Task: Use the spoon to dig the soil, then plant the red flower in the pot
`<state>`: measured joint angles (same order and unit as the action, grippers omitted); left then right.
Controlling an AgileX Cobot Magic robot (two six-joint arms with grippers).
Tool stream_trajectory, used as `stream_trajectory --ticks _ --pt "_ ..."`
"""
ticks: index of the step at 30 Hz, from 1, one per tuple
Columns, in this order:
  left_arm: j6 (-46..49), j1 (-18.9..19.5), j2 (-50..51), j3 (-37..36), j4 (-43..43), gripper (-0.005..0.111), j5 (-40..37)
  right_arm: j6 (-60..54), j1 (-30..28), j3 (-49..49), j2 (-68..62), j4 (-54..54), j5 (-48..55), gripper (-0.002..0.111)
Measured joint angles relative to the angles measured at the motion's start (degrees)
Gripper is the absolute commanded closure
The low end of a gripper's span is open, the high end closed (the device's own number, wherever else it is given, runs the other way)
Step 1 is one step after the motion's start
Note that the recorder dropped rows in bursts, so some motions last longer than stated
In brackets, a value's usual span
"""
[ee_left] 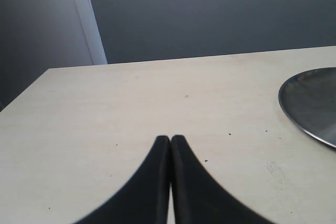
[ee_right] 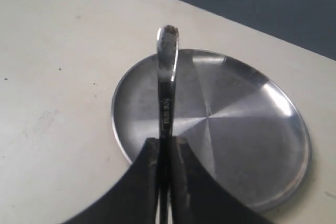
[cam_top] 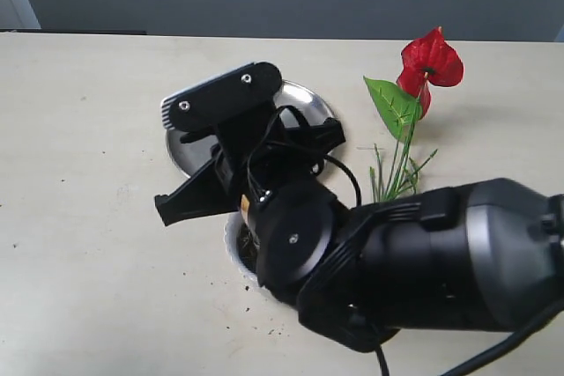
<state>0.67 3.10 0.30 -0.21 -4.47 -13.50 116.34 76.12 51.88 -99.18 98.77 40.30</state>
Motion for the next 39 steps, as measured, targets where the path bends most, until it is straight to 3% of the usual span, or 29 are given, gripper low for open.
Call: stream_trajectory --ticks 16,29,39 --pt "0.0 0.0 0.0 0.0 0.0 0.106 0.0 2.8 0.0 0.0 -4.4 0.8 6.2 0.109" --pt "0.0 0.0 0.0 0.0 0.0 0.106 0.0 -2.0 0.0 0.0 1.2 -2.3 0.9 0.109" --pt "0.0 0.0 0.0 0.0 0.0 0.106 0.0 -1.1 0.0 0.0 -5.1 0.7 1.0 0.109"
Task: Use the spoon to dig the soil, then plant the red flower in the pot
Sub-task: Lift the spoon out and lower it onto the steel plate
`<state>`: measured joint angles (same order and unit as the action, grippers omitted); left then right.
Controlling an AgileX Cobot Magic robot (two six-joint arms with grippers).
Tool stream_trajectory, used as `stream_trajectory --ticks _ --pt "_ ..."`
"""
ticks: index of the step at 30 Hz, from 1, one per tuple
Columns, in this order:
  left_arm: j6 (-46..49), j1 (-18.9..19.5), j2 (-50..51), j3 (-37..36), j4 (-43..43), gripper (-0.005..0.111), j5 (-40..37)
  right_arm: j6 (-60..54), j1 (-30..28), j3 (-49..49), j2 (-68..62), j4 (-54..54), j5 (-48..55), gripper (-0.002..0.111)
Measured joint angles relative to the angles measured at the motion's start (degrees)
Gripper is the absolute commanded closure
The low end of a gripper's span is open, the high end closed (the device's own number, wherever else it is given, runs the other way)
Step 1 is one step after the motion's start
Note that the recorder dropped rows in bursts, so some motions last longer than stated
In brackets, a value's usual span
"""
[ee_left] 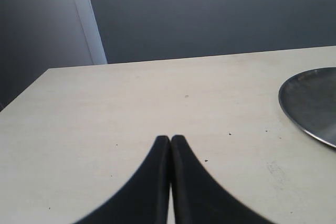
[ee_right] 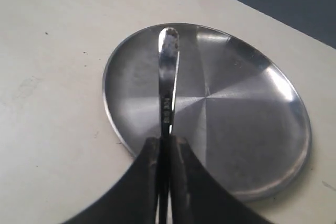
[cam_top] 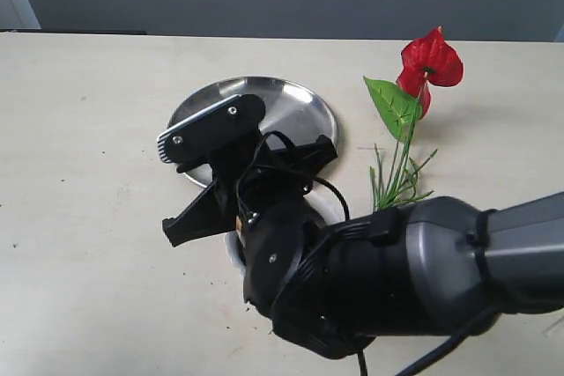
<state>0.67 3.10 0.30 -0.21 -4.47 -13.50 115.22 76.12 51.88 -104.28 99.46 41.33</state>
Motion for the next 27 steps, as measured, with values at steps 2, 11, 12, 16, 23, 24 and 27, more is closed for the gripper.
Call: stream_trajectory --ticks 2,11,12,16,23,24,27 --pt "0.0 0.0 0.0 0.0 0.0 0.106 0.0 0.2 0.0 0.0 0.0 0.0 0.6 0.109" --pt "0.0 0.0 0.0 0.0 0.0 0.106 0.0 0.0 0.0 0.0 9.3 -0.1 1.7 0.109" --pt "0.0 0.0 0.0 0.0 0.0 0.106 0.0 -0.1 0.0 0.0 10.5 -0.1 1.7 0.109" --pt "0.0 0.0 0.0 0.0 0.0 0.106 0.0 -0.7 0.0 0.0 15.5 -0.1 2.7 0.109" --pt "0.0 0.0 0.0 0.0 0.0 0.106 0.0 -5.2 -6.1 2.1 16.8 0.1 -1.3 0.109" --pt "0.0 0.0 0.0 0.0 0.0 0.106 0.0 -6.2 -8.0 3.0 16.3 -0.1 -4.7 0.109" --pt "0.0 0.0 0.0 0.0 0.0 0.106 0.0 -9.4 -14.8 7.2 13.2 -0.1 -14.3 0.109"
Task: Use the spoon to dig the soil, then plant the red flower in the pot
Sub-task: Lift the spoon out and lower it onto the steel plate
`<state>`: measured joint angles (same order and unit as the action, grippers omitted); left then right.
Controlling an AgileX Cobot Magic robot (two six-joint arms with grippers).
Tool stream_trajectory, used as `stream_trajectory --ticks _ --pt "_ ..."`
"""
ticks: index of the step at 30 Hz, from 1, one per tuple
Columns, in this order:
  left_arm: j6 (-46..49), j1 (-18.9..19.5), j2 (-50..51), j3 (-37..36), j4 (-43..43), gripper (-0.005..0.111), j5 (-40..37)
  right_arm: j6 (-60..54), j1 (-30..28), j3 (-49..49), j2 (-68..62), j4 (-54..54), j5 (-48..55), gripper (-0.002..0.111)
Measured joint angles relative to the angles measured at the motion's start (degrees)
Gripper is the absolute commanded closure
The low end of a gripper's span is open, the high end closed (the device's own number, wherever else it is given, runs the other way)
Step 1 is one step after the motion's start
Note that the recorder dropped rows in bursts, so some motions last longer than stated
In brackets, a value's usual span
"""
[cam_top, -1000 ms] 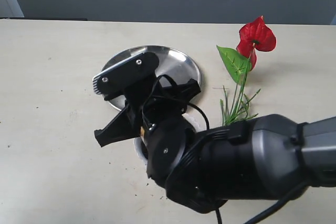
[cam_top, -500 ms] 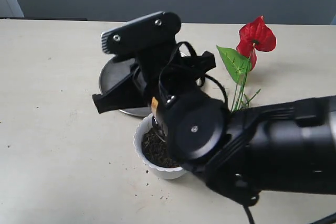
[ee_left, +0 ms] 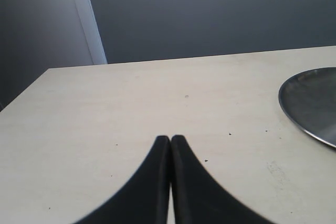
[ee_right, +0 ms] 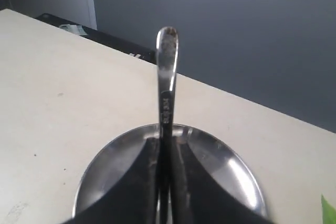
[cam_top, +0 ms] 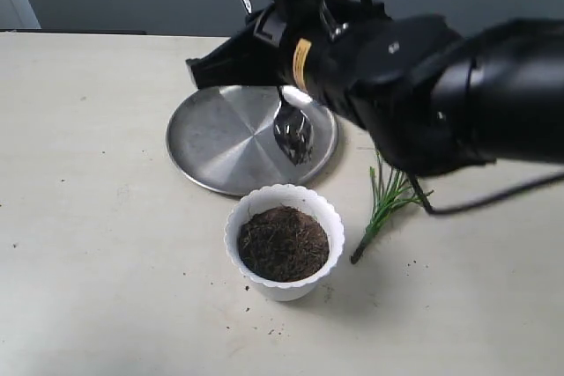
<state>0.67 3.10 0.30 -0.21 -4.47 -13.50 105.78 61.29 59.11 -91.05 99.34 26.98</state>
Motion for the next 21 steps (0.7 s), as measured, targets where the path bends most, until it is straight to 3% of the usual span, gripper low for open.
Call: stream_trajectory --ticks 3,5,9,14,21 --pt "0.0 0.0 0.0 0.0 0.0 0.106 0.0 -7.7 -5.8 5.7 -3.5 -0.1 -9.7 0.109" --pt "0.0 0.0 0.0 0.0 0.0 0.106 0.0 -16.8 -10.3 11.6 -7.8 -0.1 -22.4 0.109" --pt "0.0 0.0 0.0 0.0 0.0 0.106 0.0 -25.5 -14.2 19.9 -18.7 0.1 -36.7 0.109" --pt "0.0 0.0 0.0 0.0 0.0 0.106 0.0 -26.9 -14.7 23.4 -27.4 0.5 -38.0 0.109" --pt "0.0 0.0 0.0 0.0 0.0 0.106 0.0 -19.5 -14.8 23.7 -28.9 0.5 -35.8 0.109"
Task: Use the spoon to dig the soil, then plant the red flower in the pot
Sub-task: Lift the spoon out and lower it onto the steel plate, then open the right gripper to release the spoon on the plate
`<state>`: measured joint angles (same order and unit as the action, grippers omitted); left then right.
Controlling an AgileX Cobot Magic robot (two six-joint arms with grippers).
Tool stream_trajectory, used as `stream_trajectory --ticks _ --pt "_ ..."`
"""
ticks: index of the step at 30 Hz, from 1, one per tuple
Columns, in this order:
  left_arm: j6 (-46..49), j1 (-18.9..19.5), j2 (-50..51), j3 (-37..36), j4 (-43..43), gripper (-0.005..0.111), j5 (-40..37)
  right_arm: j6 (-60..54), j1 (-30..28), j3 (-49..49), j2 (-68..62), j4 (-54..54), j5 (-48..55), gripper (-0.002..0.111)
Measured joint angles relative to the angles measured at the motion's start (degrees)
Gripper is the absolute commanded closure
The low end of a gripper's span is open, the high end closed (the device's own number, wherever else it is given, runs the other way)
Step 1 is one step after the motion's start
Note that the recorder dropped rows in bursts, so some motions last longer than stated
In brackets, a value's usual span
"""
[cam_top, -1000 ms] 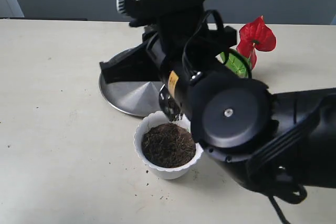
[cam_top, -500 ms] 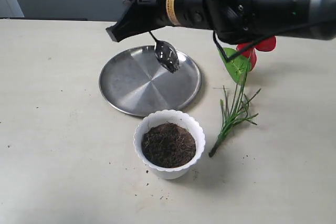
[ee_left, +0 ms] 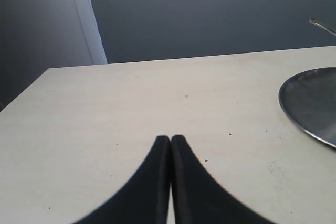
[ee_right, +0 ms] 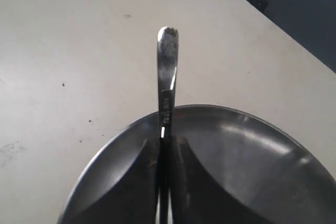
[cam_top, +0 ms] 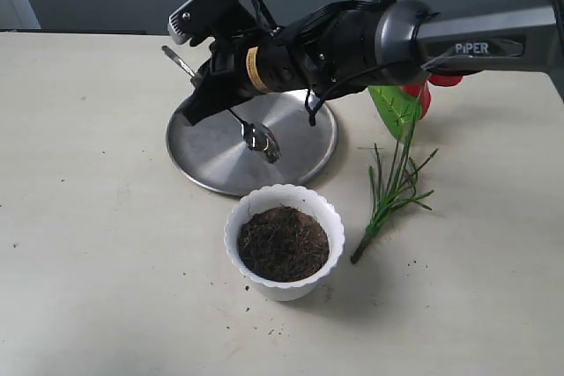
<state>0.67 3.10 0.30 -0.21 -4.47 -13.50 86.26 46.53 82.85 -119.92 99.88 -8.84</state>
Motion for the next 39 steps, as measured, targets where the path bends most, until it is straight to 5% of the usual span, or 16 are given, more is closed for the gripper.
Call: stream_trajectory --ticks 4,7,11,14,27,35,39 --pt "0.0 0.0 0.0 0.0 0.0 0.106 0.0 1.6 -0.4 0.0 -1.0 0.0 5.8 0.109" --pt "0.0 0.0 0.0 0.0 0.0 0.106 0.0 3.9 -0.4 0.0 -1.0 -12.4 18.1 0.109" --pt "0.0 0.0 0.0 0.0 0.0 0.106 0.0 -30.0 -0.6 0.0 -1.2 -41.2 25.7 0.109" --pt "0.0 0.0 0.0 0.0 0.0 0.106 0.0 -43.3 -0.6 0.0 -2.6 -51.2 25.6 0.109" --pt "0.0 0.0 0.0 0.0 0.0 0.106 0.0 -48.0 -0.6 0.0 -6.4 -52.1 19.3 0.108" --pt "0.0 0.0 0.0 0.0 0.0 0.106 0.1 -48.0 -0.6 0.0 -6.7 -50.9 18.9 0.07" --pt "0.0 0.0 0.0 0.0 0.0 0.106 0.1 -48.0 -0.6 0.0 -6.7 -50.9 19.5 0.069"
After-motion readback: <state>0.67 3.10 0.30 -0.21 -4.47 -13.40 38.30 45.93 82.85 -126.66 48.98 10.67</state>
